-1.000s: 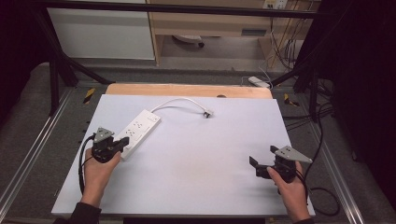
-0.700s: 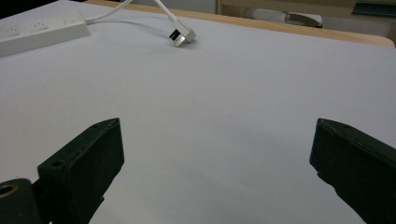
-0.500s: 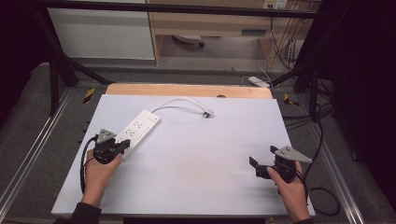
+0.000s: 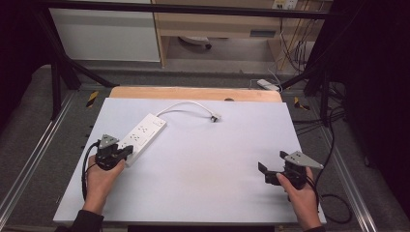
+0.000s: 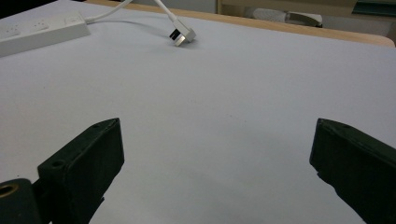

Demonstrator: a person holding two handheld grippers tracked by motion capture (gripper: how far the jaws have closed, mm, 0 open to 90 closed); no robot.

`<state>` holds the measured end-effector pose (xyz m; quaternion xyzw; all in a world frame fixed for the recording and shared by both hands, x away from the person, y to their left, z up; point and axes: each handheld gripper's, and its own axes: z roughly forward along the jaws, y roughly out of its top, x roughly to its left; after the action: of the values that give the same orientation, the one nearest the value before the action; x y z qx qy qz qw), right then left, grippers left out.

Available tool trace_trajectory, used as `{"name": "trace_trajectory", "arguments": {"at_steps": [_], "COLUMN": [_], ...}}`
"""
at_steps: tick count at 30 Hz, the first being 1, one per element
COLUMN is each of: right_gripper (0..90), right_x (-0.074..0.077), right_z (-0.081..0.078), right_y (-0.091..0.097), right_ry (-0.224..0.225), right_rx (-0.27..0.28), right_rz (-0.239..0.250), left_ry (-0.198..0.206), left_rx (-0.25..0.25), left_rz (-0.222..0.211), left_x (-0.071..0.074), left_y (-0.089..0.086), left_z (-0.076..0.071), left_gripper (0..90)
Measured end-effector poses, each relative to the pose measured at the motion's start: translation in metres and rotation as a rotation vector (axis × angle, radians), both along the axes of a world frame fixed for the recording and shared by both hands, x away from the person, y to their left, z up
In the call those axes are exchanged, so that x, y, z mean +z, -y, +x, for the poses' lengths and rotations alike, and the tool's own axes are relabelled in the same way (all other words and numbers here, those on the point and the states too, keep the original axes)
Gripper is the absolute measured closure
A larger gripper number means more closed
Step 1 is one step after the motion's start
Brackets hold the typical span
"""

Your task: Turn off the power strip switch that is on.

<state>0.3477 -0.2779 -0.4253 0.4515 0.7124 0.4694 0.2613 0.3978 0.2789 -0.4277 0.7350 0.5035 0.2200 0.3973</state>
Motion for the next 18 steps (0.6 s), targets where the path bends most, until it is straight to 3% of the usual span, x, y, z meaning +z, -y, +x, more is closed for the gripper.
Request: {"name": "trace_trajectory", "arguments": {"at_steps": [18], "right_gripper": [3.5], "right_x": [0.0004], "right_z": [-0.0001], "right_y": [-0.0005], "right_ry": [0.0], "right_rx": [0.003], "right_rz": [-0.002], "left_ry": [-0.021], "left_rx": [-0.005], "left_rz": [0.003], "left_x": [-0.0034], "left_y": [-0.0006], "left_z": [0.0009], "left_gripper": [90.0]}}
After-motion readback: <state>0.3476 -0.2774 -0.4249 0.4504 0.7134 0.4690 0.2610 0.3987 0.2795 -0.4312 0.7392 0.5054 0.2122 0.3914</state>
